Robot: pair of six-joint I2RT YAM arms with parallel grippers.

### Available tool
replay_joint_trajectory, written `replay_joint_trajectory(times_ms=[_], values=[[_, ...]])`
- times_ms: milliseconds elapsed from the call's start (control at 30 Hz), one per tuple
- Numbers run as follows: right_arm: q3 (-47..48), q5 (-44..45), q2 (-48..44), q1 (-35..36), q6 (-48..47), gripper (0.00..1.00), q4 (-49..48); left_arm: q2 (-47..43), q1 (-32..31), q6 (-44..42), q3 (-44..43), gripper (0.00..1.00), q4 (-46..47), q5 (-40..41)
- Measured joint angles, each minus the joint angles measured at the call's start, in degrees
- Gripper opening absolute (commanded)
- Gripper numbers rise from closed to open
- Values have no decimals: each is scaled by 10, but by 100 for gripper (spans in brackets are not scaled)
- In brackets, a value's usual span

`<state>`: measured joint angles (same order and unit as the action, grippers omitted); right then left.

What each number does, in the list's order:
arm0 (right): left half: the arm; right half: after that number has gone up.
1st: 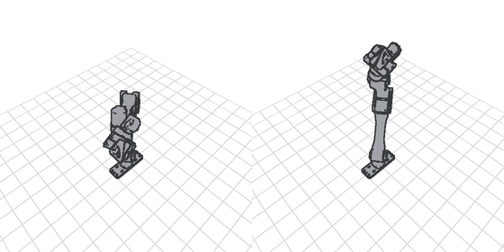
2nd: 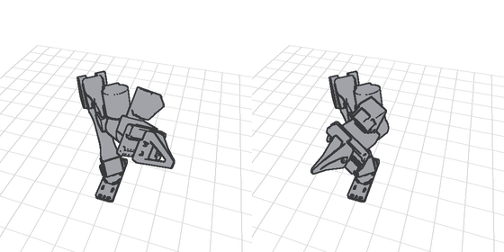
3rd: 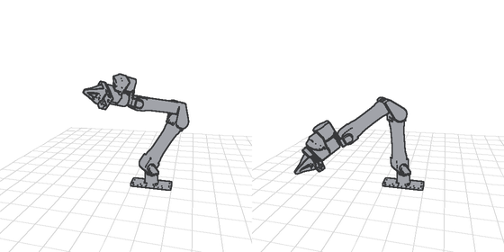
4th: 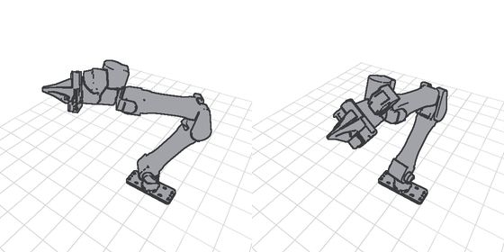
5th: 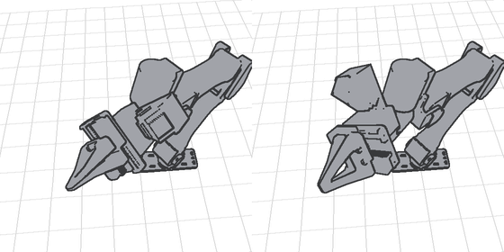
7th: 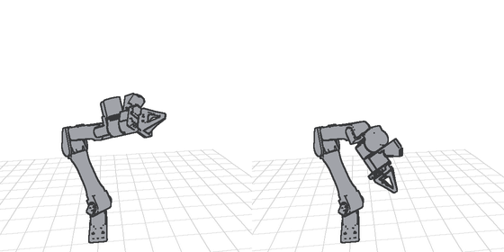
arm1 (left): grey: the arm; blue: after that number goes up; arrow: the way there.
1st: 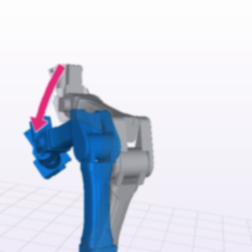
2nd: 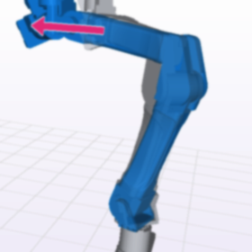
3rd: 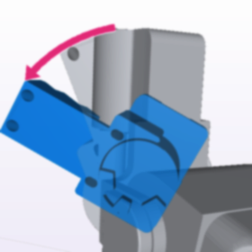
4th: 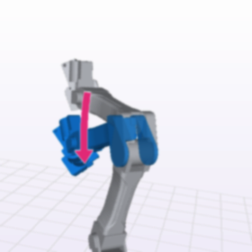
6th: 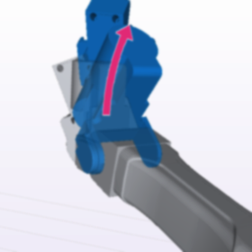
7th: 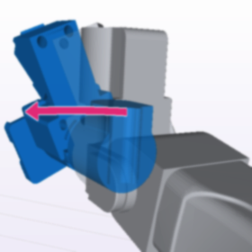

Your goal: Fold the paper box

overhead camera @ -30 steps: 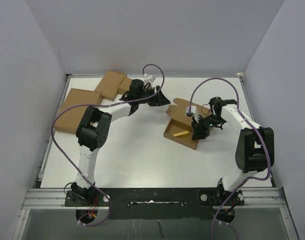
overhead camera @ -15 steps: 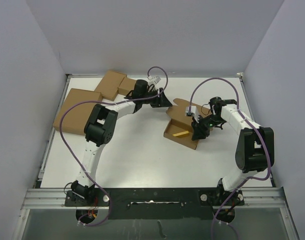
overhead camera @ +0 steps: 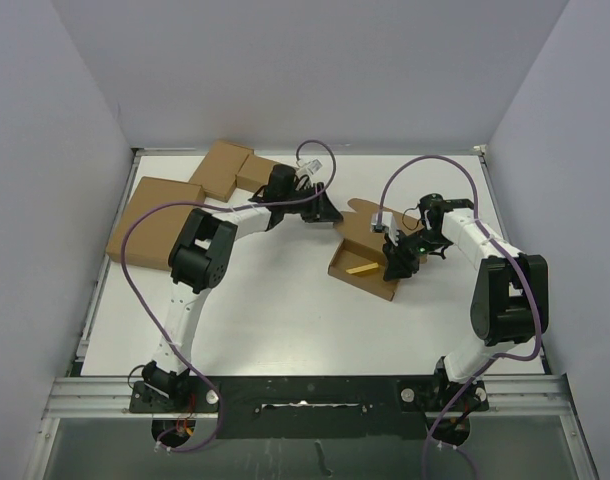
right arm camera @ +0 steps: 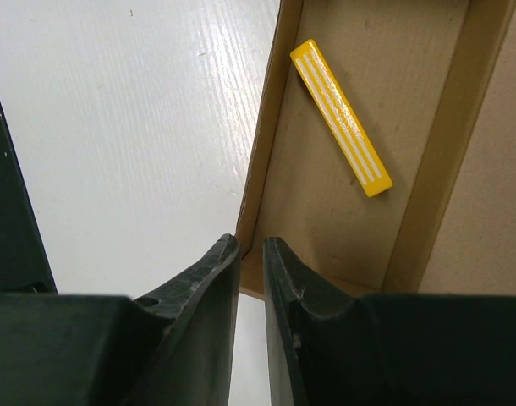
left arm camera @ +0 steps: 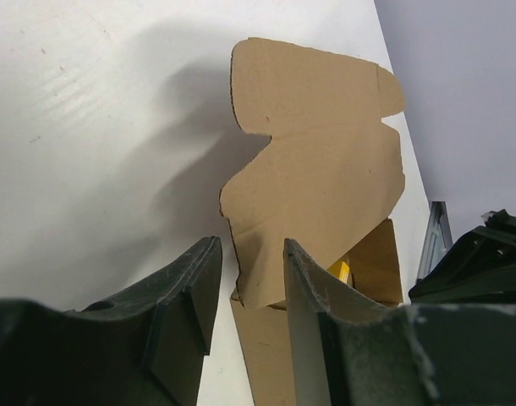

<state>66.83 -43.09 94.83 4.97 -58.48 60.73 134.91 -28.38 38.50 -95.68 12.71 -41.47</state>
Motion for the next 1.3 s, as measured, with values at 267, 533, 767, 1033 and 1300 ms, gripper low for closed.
replay_joint_trajectory(times_ms=[267,533,767,1033,1300], values=[[0,0,0,0,0,20,0,0,0,0,13,27,0,-3],[0,-16,0,-9,-1,22,2,0,1,28,49,4,65,-19],[0,-50,-18,-37,-3,27,7,-18,4,60,170,0,196,-6],[0,-119,-82,-89,28,35,-2,-121,6,58,356,0,376,58],[0,-222,-88,-181,146,43,-56,-176,6,44,502,0,537,109]])
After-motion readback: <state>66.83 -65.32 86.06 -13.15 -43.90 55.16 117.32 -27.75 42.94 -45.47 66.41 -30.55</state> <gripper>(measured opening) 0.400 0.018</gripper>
